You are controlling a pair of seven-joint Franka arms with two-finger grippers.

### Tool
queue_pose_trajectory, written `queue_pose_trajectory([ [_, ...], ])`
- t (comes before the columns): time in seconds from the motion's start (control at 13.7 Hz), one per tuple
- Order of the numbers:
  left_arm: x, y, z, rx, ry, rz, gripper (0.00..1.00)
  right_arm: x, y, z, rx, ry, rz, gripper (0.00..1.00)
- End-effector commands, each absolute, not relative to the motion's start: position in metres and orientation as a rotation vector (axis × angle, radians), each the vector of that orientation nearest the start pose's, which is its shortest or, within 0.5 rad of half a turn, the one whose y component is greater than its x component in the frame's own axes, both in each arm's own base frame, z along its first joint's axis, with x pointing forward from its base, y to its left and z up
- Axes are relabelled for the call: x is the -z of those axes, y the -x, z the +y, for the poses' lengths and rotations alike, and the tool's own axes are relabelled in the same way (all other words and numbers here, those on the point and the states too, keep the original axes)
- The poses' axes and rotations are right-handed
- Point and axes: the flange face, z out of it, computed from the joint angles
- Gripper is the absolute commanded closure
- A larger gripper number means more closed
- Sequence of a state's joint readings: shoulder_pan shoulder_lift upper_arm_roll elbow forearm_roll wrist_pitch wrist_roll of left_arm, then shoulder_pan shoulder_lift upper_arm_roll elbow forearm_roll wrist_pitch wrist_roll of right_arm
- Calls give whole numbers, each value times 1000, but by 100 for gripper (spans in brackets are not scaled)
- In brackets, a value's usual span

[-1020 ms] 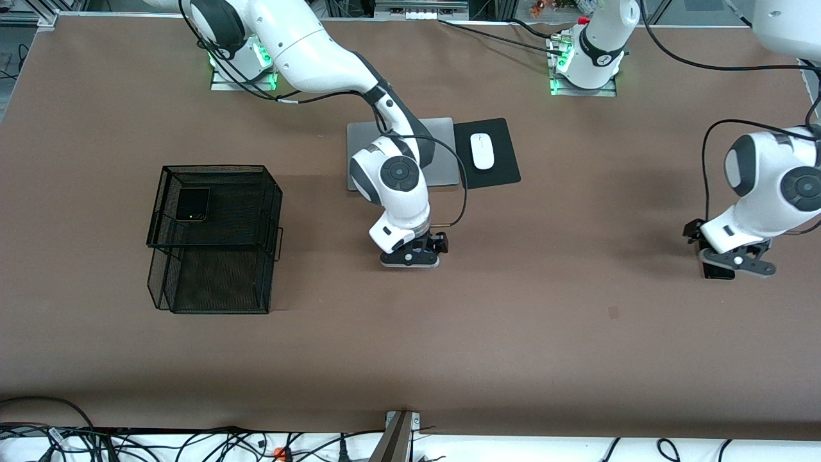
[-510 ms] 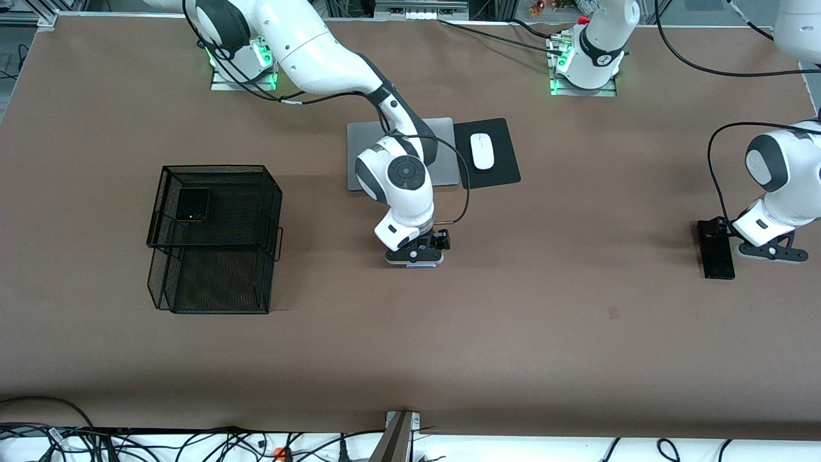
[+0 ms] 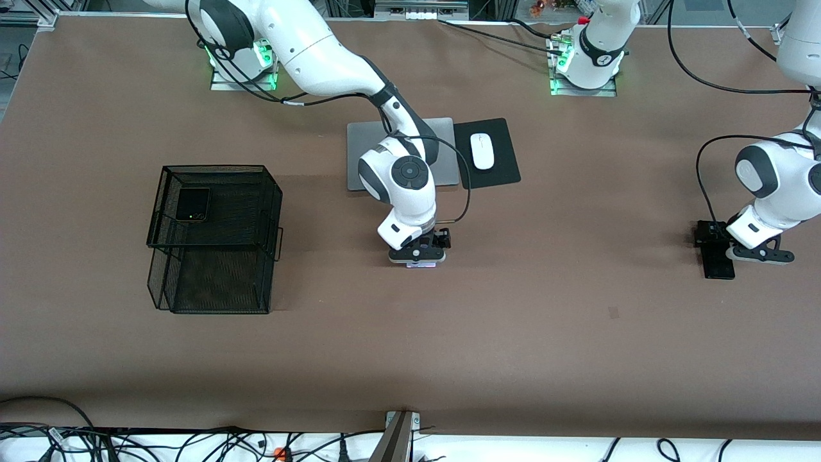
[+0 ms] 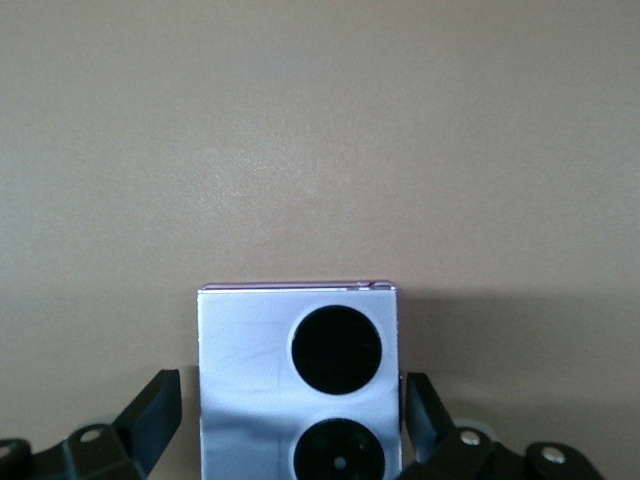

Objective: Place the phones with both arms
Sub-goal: 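Grasp the white phone and the tall black slab phone with both grippers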

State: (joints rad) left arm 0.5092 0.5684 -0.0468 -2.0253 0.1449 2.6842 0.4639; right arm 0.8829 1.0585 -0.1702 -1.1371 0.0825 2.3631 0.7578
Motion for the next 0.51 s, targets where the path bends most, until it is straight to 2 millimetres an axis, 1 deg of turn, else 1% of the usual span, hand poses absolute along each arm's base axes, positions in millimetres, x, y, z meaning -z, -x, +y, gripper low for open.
queue_pose_trajectory([
  [0.0,-172,-550,273,123,3066,177,0,-170,-560,549,326,3076,-21,1],
  [0.07,-167,-549,273,129,3074,154,0,-168,-560,548,325,3079,-22,1],
  [0.15,-167,-550,275,157,3081,115,0,-168,-560,548,325,3079,-22,1],
  [0.22,-161,-548,276,155,3088,103,0,-167,-559,549,328,3083,-29,1],
  [0.29,-159,-547,277,154,3091,96,0,-167,-558,550,337,3087,-42,1],
  [0.36,-158,-543,283,151,3093,77,0,-166,-557,549,338,3092,-46,1],
  [0.44,-155,-542,283,152,3105,47,0,-162,-557,547,332,3099,-45,1],
])
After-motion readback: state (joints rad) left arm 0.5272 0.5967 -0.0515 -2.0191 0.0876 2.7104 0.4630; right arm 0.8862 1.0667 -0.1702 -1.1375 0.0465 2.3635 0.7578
